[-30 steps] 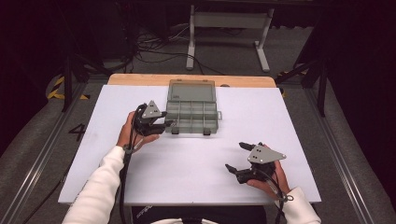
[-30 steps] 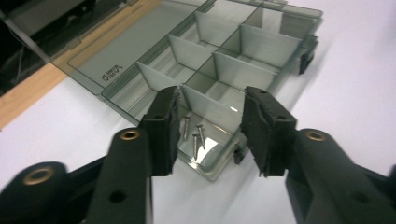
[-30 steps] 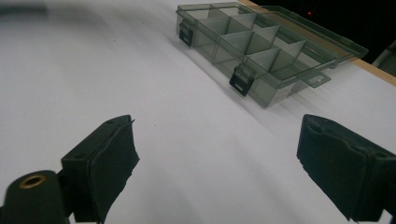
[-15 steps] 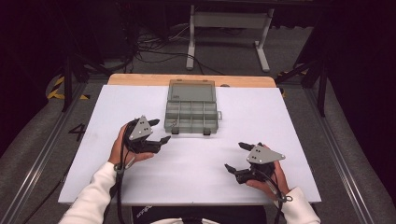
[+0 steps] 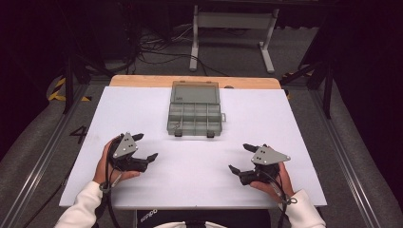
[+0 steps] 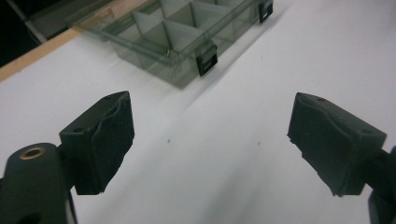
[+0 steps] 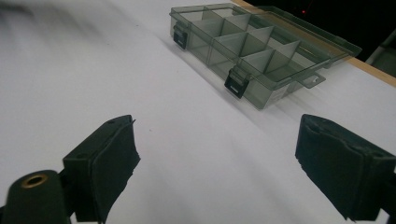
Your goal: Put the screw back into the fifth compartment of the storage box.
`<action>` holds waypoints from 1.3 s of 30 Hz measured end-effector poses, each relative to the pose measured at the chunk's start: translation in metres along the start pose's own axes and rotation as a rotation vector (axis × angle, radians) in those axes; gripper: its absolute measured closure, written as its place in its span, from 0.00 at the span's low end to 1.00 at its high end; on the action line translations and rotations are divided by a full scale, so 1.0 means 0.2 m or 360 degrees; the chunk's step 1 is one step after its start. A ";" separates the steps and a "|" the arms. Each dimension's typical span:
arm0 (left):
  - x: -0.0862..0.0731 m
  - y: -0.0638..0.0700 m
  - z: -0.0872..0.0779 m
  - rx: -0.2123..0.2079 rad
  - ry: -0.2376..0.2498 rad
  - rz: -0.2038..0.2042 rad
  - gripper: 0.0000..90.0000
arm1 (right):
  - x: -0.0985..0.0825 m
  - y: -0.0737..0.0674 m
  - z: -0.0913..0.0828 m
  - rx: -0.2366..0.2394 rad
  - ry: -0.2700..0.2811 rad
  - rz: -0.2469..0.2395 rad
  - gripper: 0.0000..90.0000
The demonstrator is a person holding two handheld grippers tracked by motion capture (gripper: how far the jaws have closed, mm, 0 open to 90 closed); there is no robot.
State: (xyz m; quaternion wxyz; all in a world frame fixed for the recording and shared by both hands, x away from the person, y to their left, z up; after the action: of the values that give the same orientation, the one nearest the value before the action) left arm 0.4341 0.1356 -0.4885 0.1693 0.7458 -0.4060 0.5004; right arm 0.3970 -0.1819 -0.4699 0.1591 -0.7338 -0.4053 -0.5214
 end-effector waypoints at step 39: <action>0.08 -0.22 0.08 0.0038 -0.0015 -0.0010 0.07 | 0.07 0.47 0.14 -0.0255 0.0018 0.0115 0.18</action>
State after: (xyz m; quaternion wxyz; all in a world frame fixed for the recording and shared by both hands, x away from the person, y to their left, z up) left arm 0.4812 0.1442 -0.4747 0.1599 0.7514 -0.3985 0.5011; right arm 0.4894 -0.2156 -0.4505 0.1210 -0.7554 -0.3348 -0.5501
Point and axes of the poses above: each handheld gripper's, and its own axes: z roughly forward along the jaws, x roughly out of its top, y roughly to its right, the point moved 10 cm from there along z, roughly forward along the jaws, and after that the axes turned 4 degrees about y, right-handed, at the moved point
